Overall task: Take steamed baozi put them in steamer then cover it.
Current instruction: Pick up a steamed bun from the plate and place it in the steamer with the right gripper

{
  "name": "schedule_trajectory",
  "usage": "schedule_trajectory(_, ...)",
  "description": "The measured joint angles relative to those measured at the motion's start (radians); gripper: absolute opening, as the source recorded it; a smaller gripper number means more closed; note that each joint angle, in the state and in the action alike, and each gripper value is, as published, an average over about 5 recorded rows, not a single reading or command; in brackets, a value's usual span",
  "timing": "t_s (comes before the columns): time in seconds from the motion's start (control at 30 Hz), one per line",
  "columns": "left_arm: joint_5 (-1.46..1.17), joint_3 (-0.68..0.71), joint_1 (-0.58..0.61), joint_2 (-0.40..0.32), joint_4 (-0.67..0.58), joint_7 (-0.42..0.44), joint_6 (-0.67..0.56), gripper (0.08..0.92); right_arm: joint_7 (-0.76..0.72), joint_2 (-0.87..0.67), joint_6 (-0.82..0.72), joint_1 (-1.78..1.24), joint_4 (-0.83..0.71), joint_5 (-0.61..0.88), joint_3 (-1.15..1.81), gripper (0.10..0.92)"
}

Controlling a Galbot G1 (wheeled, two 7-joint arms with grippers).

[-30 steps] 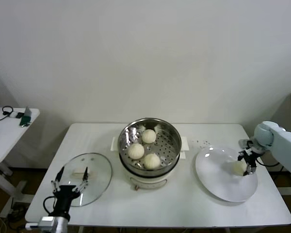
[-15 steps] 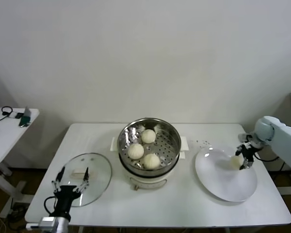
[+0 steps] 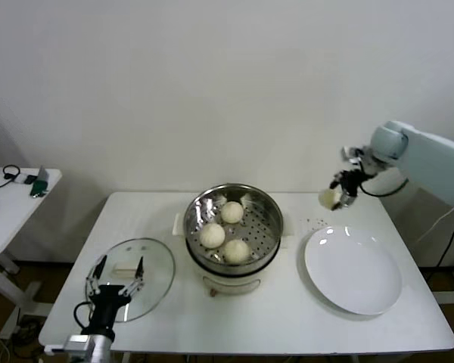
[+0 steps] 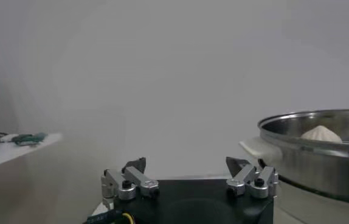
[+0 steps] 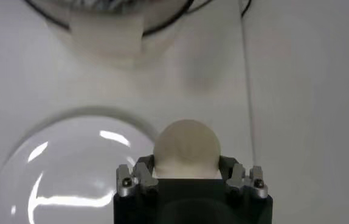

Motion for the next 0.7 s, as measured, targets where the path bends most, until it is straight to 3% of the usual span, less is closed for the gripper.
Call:
schedule_trajectory(0.37,-0.014,0.021,-0.003,0.015,-0.016,0.006,0.001,0.823,0.083,0.176,-0.097,0.215,0.136,0.306,-0.216,0.695)
schedule_trajectory(0.7,-0.041,0.010,0.003,0.034,-0.014,0.009,-0.004,0.823,0.151,0.297,-0.151,0.246,0.223,0.419,-0.318,0.701)
